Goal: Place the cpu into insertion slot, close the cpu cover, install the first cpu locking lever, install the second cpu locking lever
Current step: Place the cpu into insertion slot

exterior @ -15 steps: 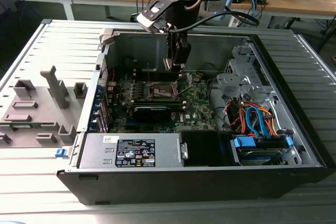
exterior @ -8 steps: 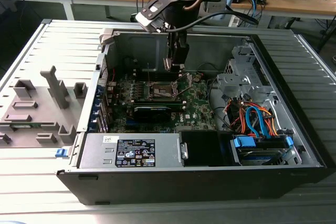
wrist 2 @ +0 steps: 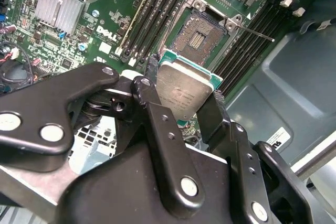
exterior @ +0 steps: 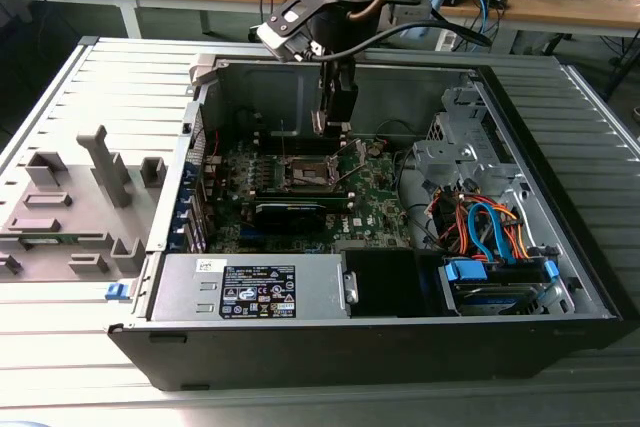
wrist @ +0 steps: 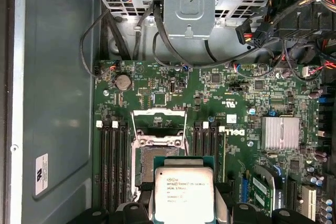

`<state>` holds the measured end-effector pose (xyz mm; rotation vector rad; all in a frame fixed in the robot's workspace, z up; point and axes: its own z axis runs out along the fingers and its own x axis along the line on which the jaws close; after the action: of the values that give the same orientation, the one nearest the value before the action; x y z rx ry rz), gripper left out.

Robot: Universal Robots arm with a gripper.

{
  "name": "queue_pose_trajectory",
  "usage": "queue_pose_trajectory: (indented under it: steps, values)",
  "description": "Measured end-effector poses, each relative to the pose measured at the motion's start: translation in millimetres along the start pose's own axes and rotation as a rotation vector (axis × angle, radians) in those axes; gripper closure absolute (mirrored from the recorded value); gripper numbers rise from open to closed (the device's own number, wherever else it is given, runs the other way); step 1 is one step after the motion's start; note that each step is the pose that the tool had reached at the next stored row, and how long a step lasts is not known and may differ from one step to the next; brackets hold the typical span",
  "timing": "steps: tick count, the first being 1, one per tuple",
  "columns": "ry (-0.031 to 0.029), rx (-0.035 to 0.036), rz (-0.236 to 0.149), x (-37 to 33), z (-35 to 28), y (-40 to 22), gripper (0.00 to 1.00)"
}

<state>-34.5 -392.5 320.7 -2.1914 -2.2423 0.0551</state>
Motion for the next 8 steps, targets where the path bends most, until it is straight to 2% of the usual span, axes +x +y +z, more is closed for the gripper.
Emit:
queue_pose_trajectory:
  steps: [8]
  values:
    - [0.0000, 0.0000, 0.000, 0.0, 1.1, 0.0, 0.45]
